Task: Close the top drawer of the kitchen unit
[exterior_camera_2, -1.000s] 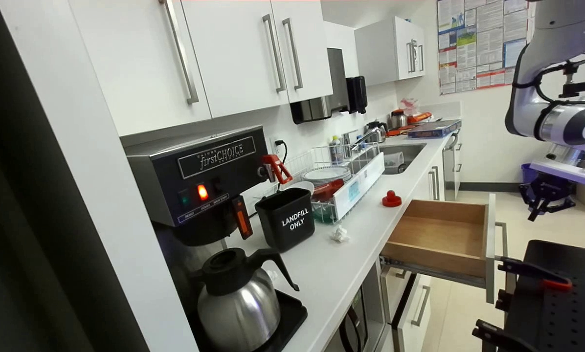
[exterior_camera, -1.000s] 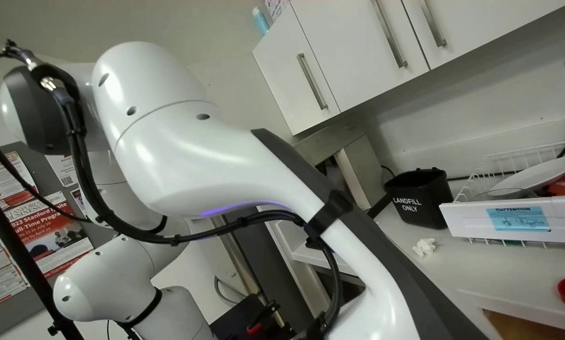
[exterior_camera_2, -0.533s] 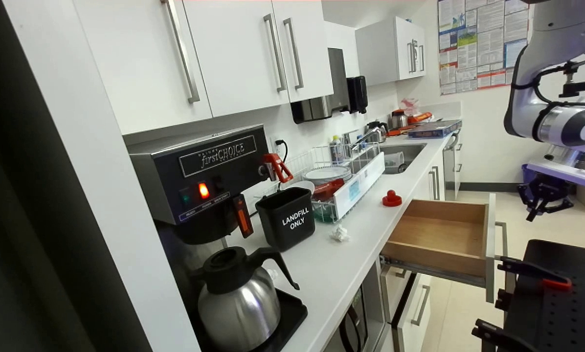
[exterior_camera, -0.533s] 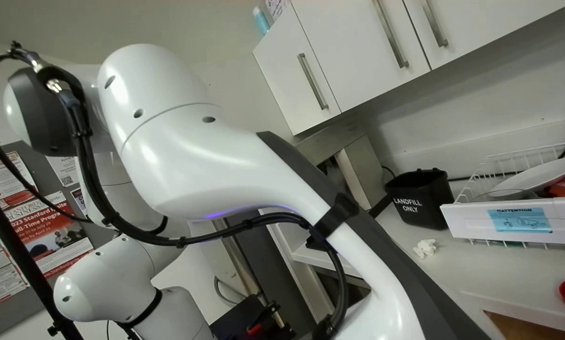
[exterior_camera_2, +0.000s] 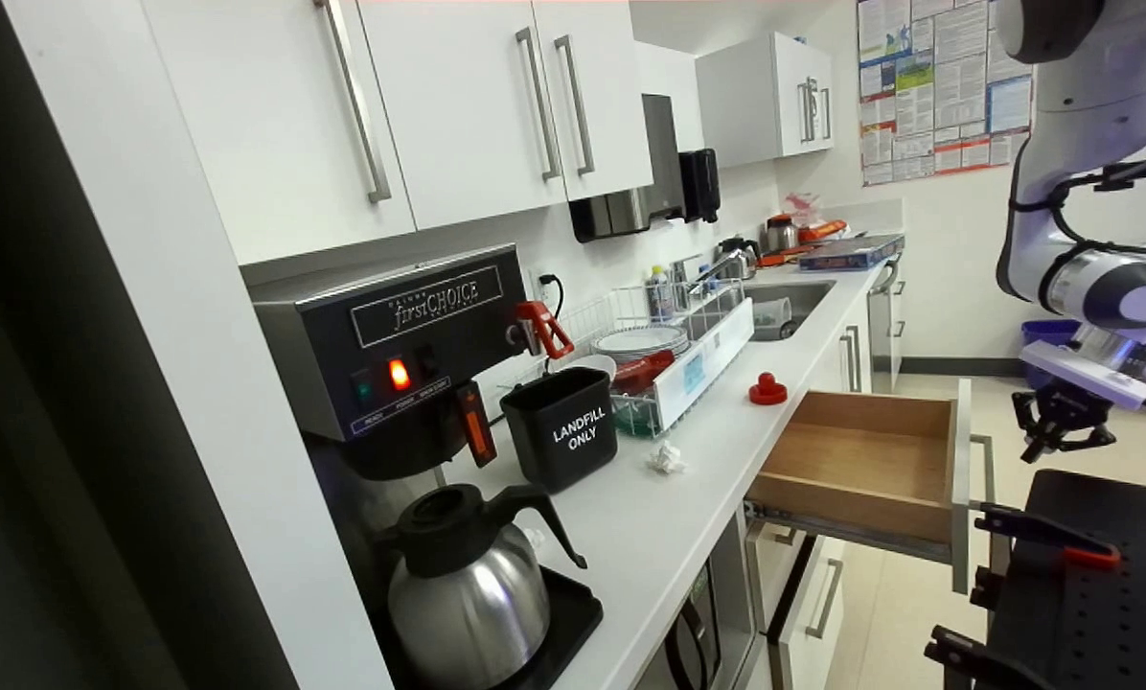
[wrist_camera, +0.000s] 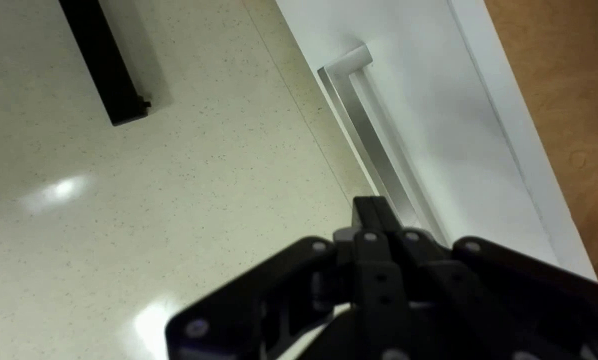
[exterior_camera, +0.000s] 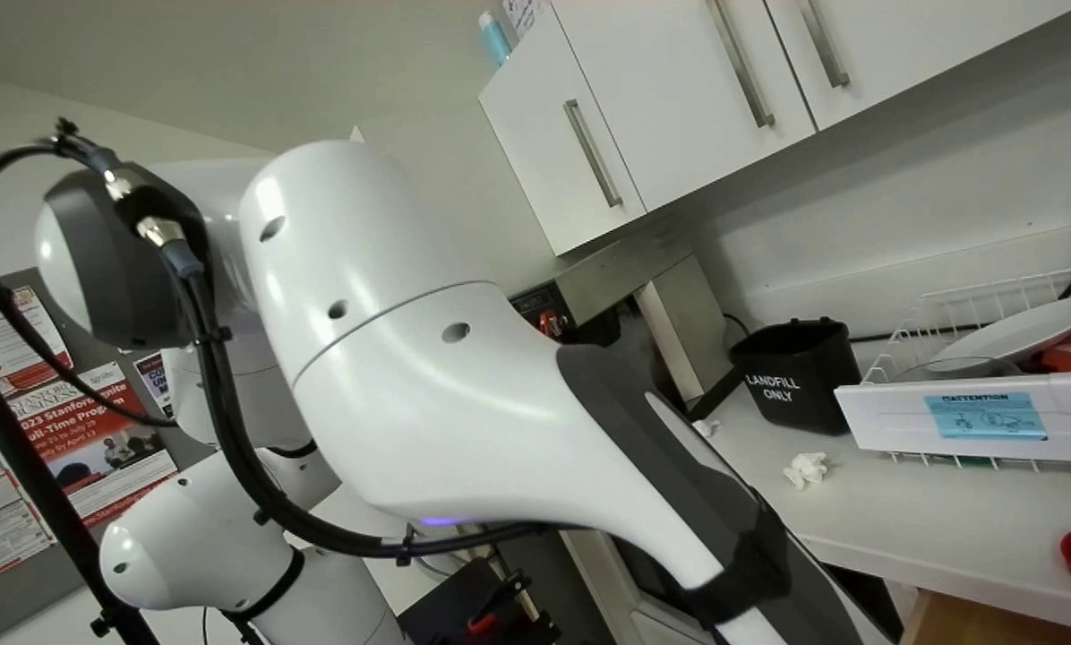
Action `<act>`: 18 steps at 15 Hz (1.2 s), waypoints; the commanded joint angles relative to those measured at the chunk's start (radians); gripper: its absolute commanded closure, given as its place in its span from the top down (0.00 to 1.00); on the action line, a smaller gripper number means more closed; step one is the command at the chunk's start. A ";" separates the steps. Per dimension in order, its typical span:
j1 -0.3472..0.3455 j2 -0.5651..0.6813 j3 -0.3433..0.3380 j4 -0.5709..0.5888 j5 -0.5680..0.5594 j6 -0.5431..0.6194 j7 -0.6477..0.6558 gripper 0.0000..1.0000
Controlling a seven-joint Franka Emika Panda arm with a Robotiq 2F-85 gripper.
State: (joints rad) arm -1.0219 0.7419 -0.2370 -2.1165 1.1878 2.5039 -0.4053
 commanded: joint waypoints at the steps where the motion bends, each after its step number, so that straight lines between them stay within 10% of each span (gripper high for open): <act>1: -0.027 0.060 0.023 0.064 0.078 -0.065 0.040 0.00; 18: -0.010 0.279 0.059 0.354 0.328 -0.556 0.426 0.00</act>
State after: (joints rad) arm -1.0596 0.9795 -0.1911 -1.8303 1.4492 1.9883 -0.0551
